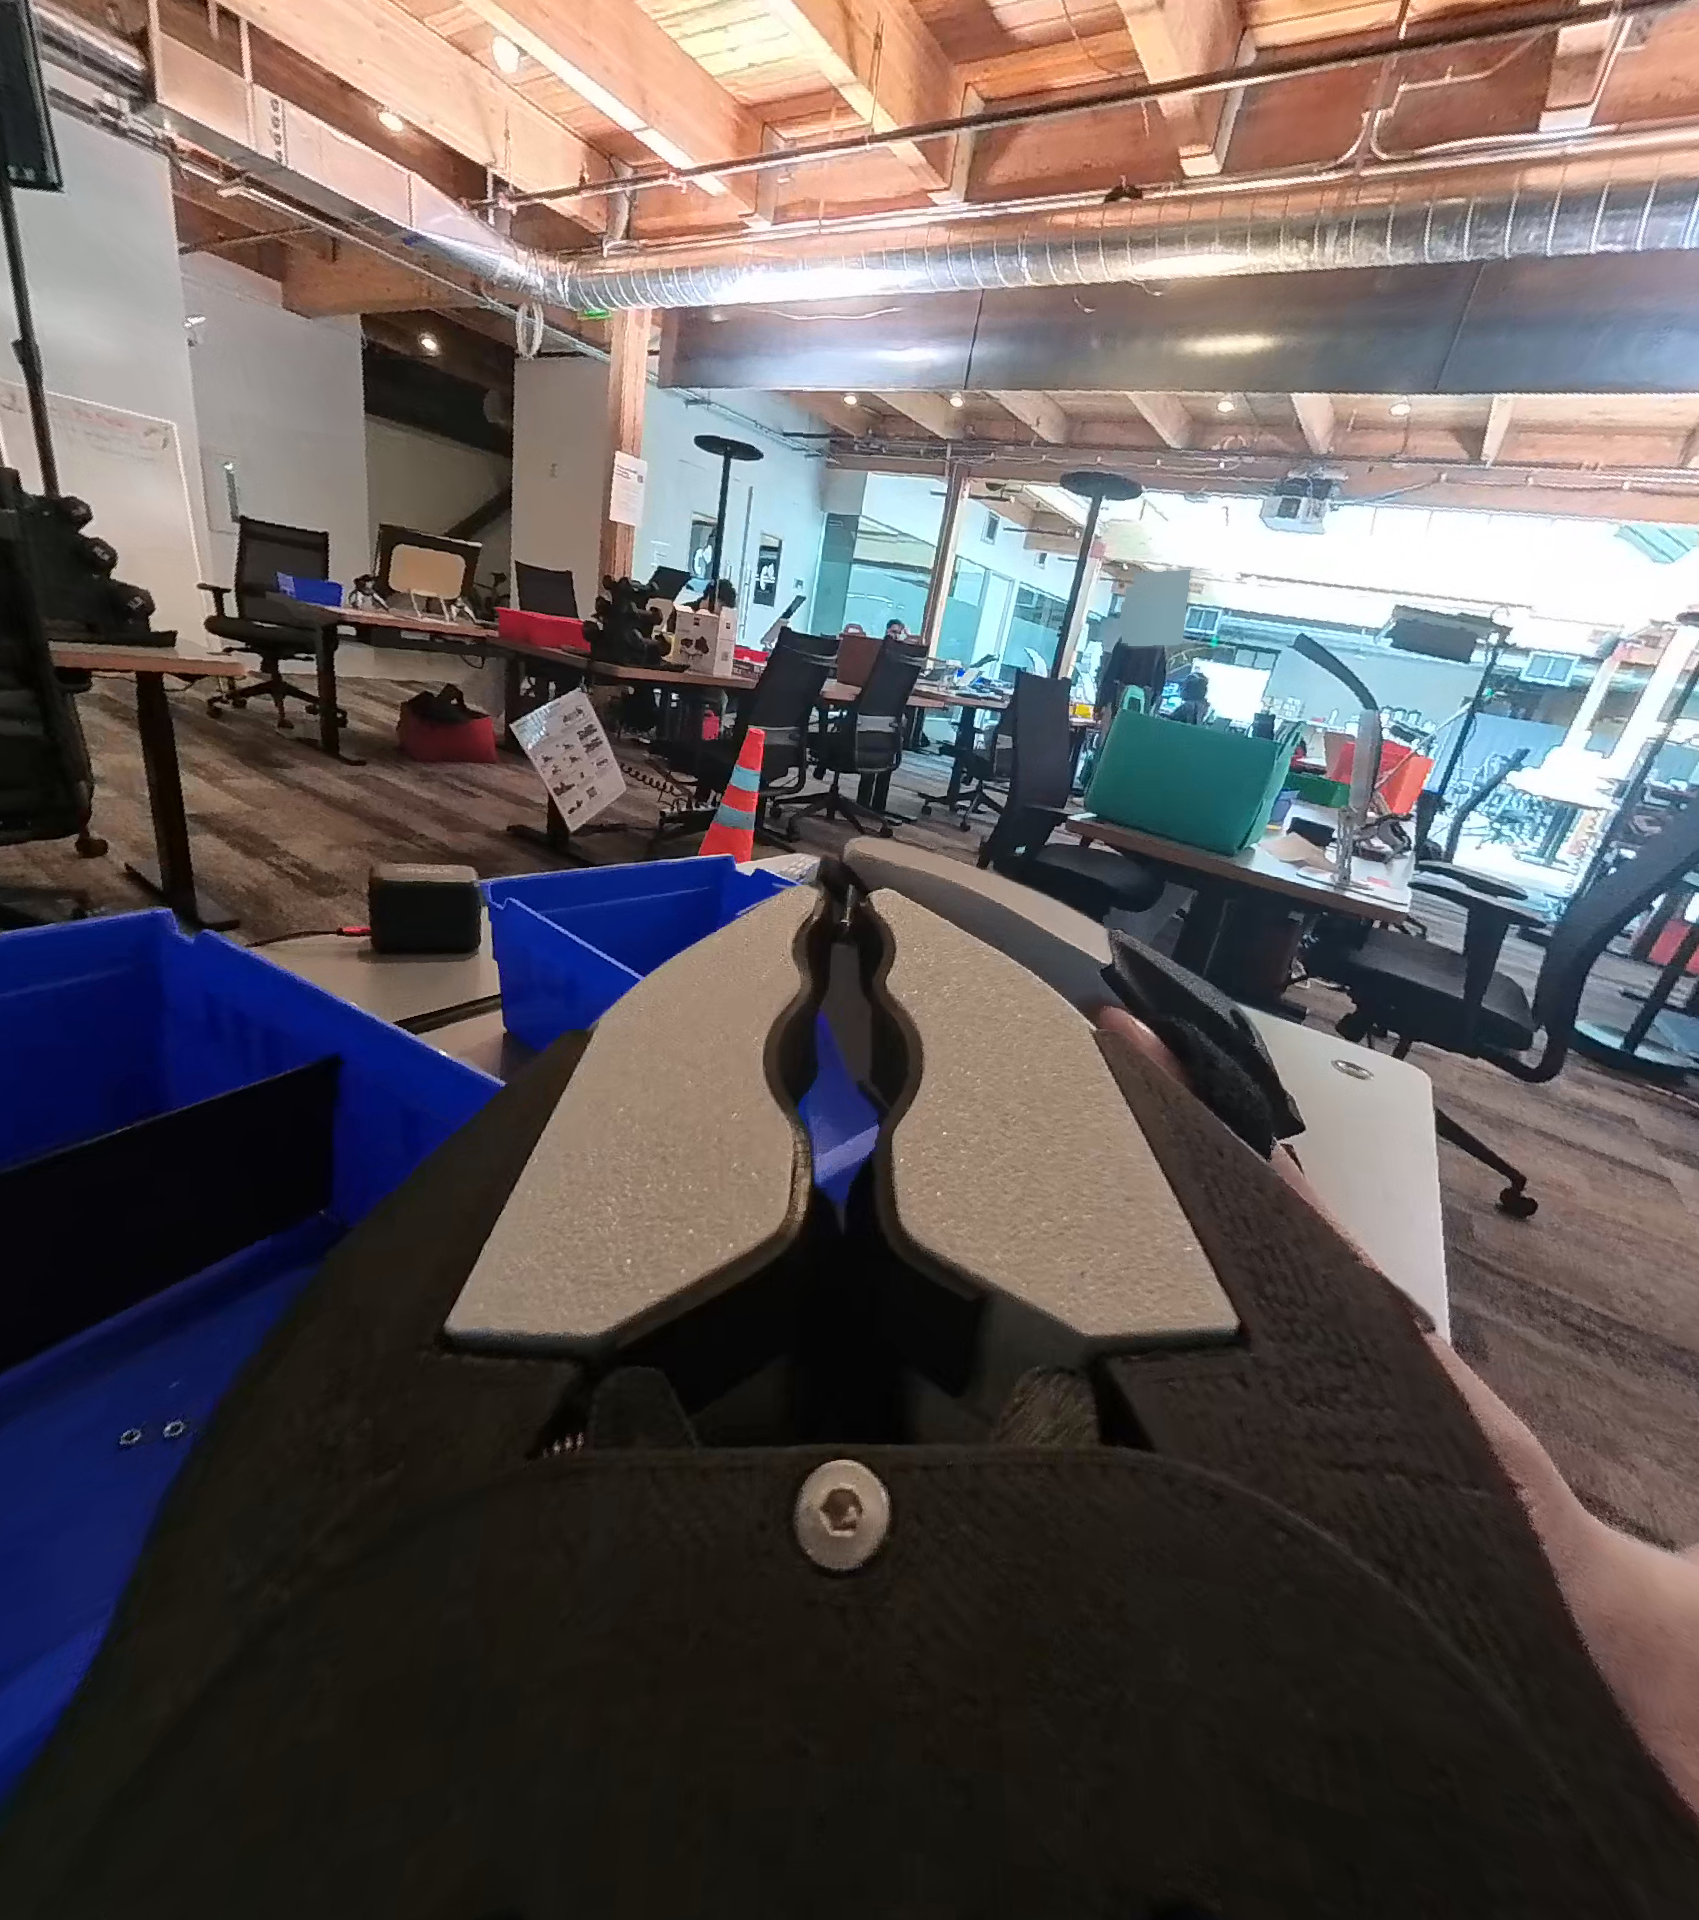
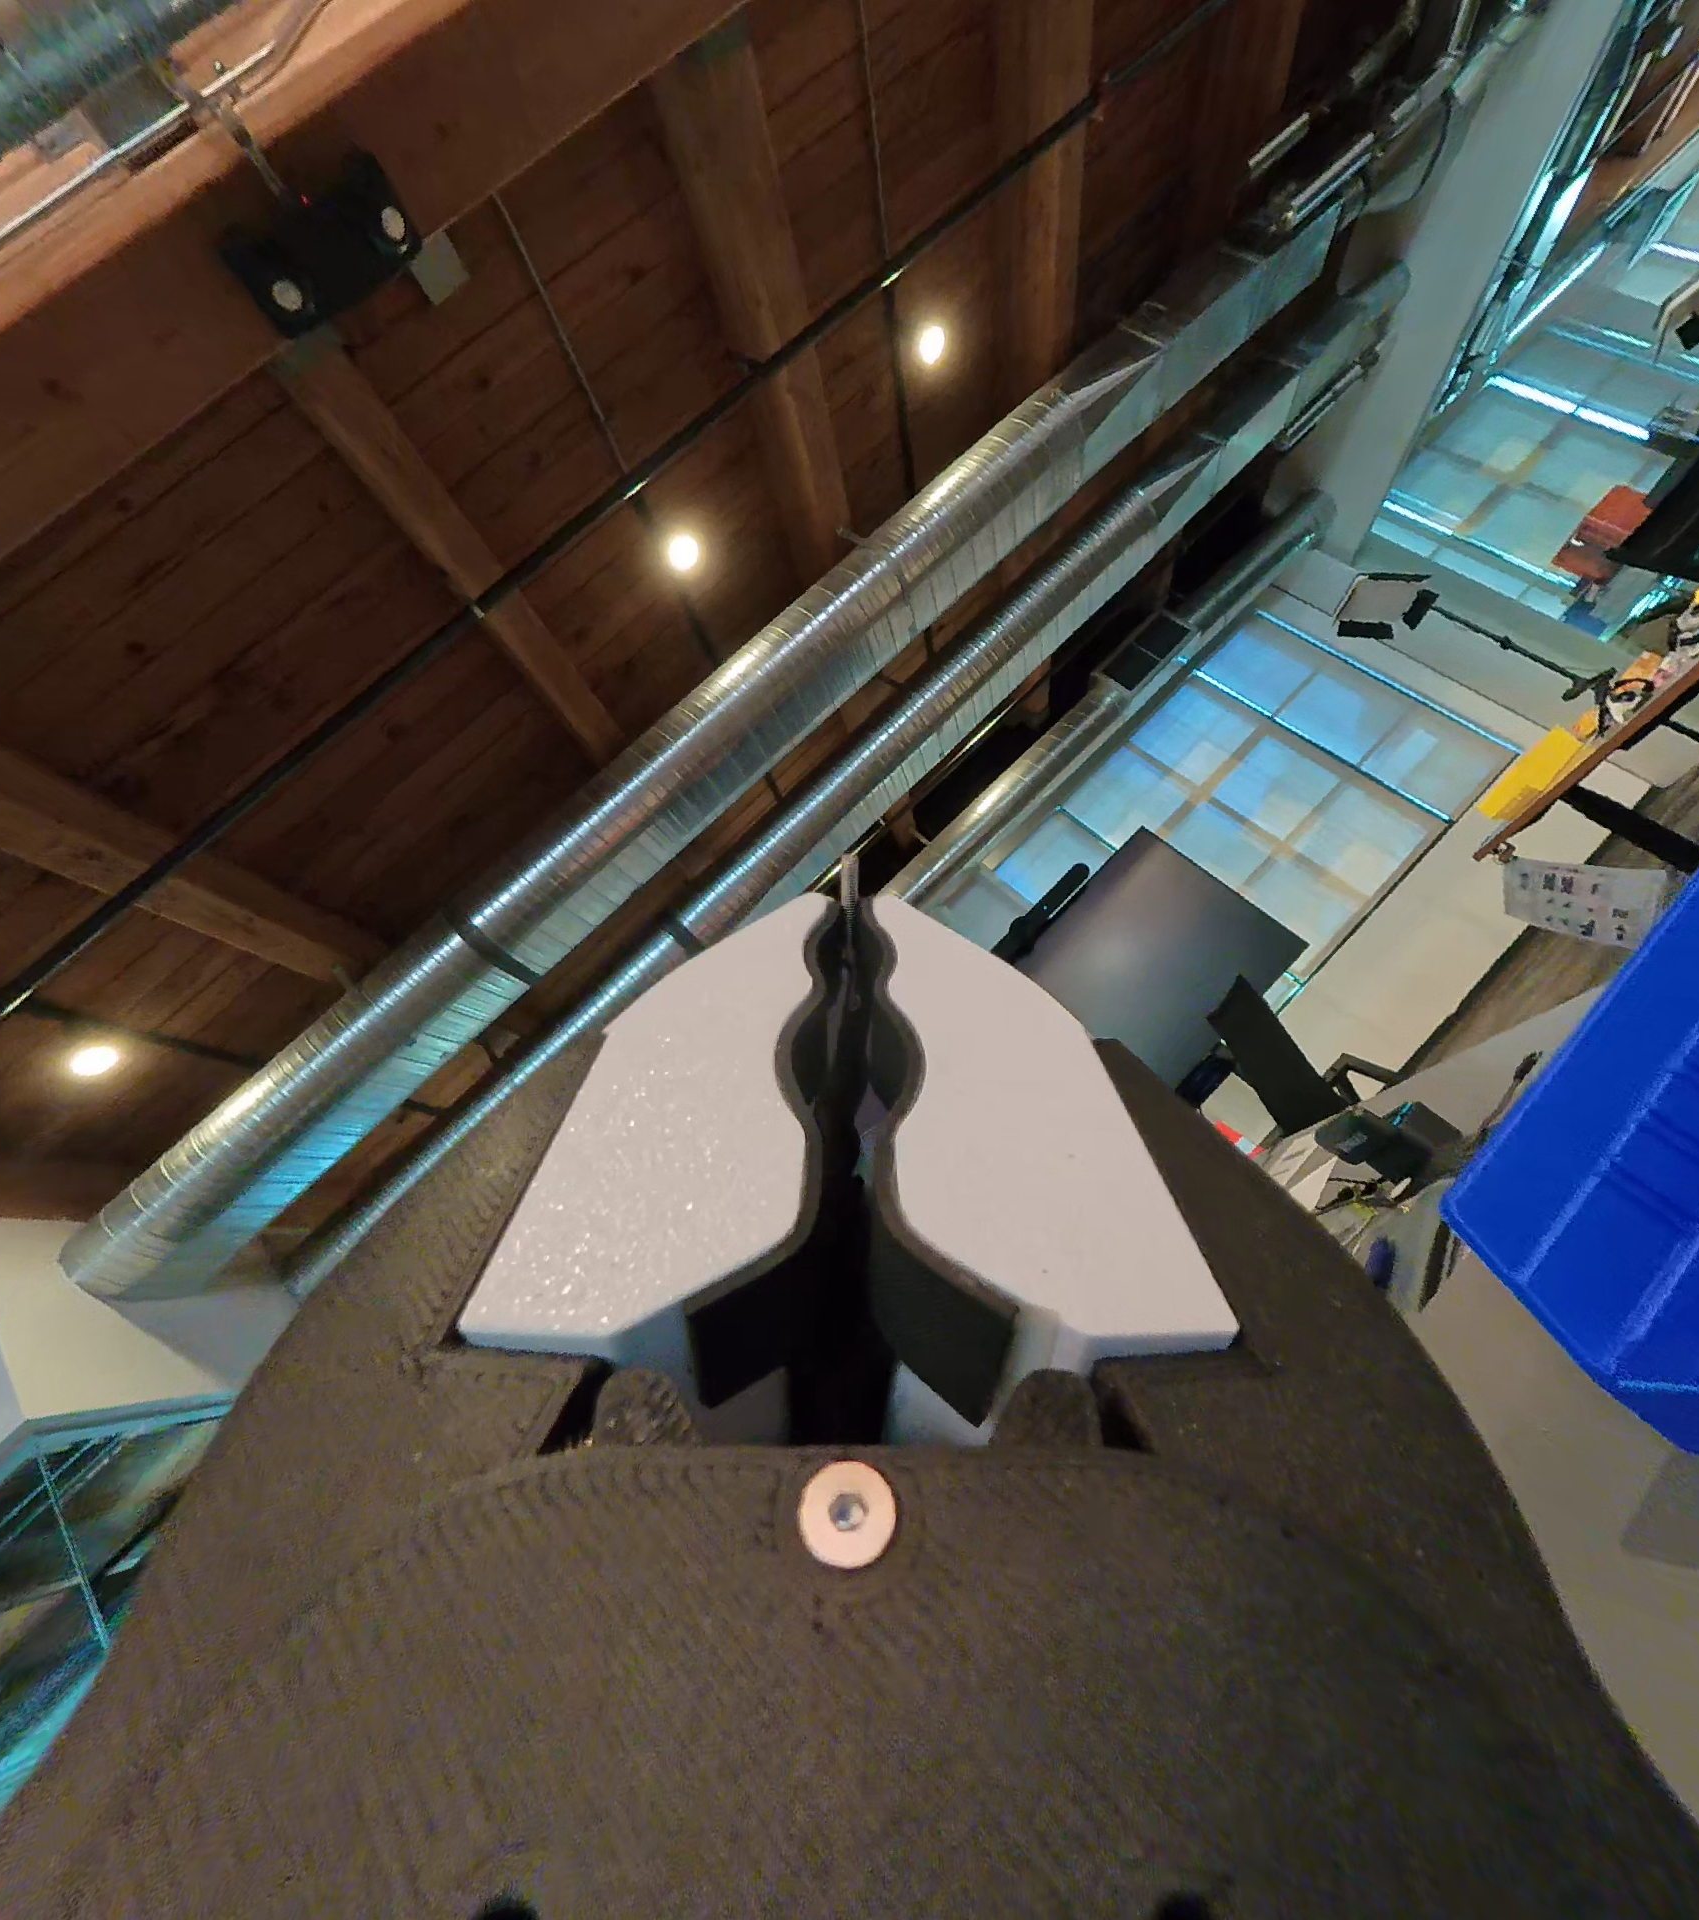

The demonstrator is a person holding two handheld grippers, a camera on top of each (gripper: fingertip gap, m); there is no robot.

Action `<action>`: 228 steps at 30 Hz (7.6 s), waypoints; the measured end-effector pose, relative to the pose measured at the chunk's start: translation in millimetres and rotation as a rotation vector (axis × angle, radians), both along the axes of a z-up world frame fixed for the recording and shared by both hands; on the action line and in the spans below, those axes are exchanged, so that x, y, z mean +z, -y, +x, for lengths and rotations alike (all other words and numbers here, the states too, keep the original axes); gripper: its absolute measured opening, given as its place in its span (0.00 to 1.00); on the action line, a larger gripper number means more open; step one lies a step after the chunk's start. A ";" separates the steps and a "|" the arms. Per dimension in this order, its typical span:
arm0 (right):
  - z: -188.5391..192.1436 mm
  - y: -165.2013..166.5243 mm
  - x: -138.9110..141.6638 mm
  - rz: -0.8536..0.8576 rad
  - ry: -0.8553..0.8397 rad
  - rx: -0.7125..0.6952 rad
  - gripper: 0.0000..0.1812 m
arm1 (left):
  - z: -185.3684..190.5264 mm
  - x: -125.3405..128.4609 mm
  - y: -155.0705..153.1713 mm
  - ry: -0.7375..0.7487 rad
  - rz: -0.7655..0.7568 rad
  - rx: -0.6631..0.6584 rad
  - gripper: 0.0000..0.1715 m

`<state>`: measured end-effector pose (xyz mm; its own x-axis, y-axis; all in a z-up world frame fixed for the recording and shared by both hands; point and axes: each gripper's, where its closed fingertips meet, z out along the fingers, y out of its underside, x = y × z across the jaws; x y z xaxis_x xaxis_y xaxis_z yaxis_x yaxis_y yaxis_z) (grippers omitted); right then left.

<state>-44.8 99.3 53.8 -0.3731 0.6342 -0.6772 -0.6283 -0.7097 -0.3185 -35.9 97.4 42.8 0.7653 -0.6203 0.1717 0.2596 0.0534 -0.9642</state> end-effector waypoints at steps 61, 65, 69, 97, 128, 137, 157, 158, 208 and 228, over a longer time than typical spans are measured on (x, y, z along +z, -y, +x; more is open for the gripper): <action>9.3 1.3 7.9 0.070 0.030 0.008 0.01 | 6.0 4.9 6.0 0.038 0.029 -0.058 0.03; 9.7 1.9 8.7 0.073 0.029 0.011 0.01 | 6.4 5.7 6.5 0.033 0.034 -0.056 0.03; 9.8 2.6 8.6 0.083 0.038 0.007 0.01 | 6.7 5.8 7.2 0.049 0.028 -0.073 0.03; 3.0 8.1 12.0 0.110 0.027 0.003 0.02 | 1.9 11.9 8.2 0.186 0.034 -0.080 0.03; 30.3 1.0 -48.2 0.527 0.721 -0.175 0.01 | -83.3 -22.8 -5.9 -0.389 -0.288 -0.031 0.07; 26.5 25.5 -95.7 0.713 0.932 -0.193 0.01 | -81.6 -82.1 -38.2 -0.904 -0.451 -0.327 0.12; 19.2 12.7 -131.7 0.686 0.976 -0.212 0.01 | -108.2 -205.6 -139.5 -1.724 -0.397 -0.786 0.14; 19.6 12.2 -131.6 0.677 0.969 -0.209 0.01 | -108.3 -209.2 -141.6 -1.732 -0.400 -0.794 0.13; 21.4 14.7 -126.2 0.637 0.900 -0.184 0.01 | -108.3 -237.5 -148.8 -1.634 -0.501 -0.830 0.03; 34.7 -8.7 -100.7 1.058 1.538 -0.564 0.01 | 8.3 -65.8 -16.5 -1.097 -0.320 -0.723 0.03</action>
